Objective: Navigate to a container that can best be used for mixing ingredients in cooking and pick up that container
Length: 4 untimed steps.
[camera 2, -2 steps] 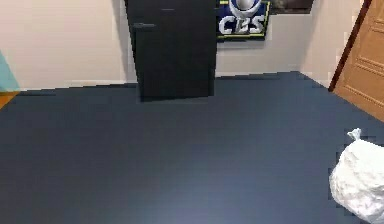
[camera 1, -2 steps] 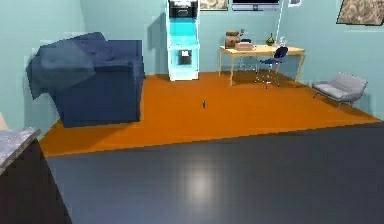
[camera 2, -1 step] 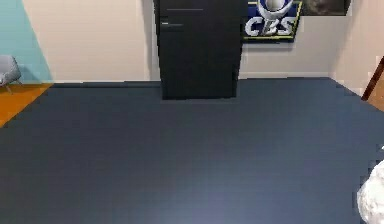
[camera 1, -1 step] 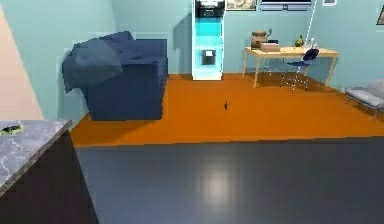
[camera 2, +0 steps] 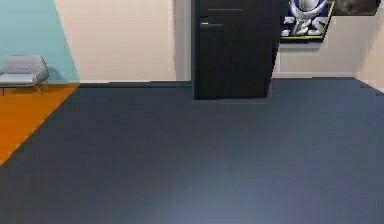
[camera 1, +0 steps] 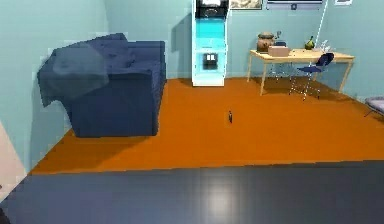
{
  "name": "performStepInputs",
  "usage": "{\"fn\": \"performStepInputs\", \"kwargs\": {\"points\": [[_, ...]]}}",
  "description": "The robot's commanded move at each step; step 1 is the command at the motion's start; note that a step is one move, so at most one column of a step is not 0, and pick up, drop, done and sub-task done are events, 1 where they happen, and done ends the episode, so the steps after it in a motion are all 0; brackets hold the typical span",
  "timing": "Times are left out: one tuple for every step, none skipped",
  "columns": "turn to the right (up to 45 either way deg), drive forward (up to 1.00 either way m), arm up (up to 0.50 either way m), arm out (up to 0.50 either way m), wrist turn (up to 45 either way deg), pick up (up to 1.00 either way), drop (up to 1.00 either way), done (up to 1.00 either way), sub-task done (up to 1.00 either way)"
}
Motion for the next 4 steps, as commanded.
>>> {"fn": "performStepInputs", "kwargs": {"points": [[-45.0, 0.00, 0.00, 0.00, 0.0, 0.00, 0.00, 0.00, 0.00], [-45.0, 0.00, 0.00, 0.00, 0.0, 0.00, 0.00, 0.00, 0.00], [-45.0, 0.00, 0.00, 0.00, 0.0, 0.00, 0.00, 0.00, 0.00], [-36.0, 0.00, 0.00, 0.00, 0.0, 0.00, 0.00, 0.00, 0.00]]}}
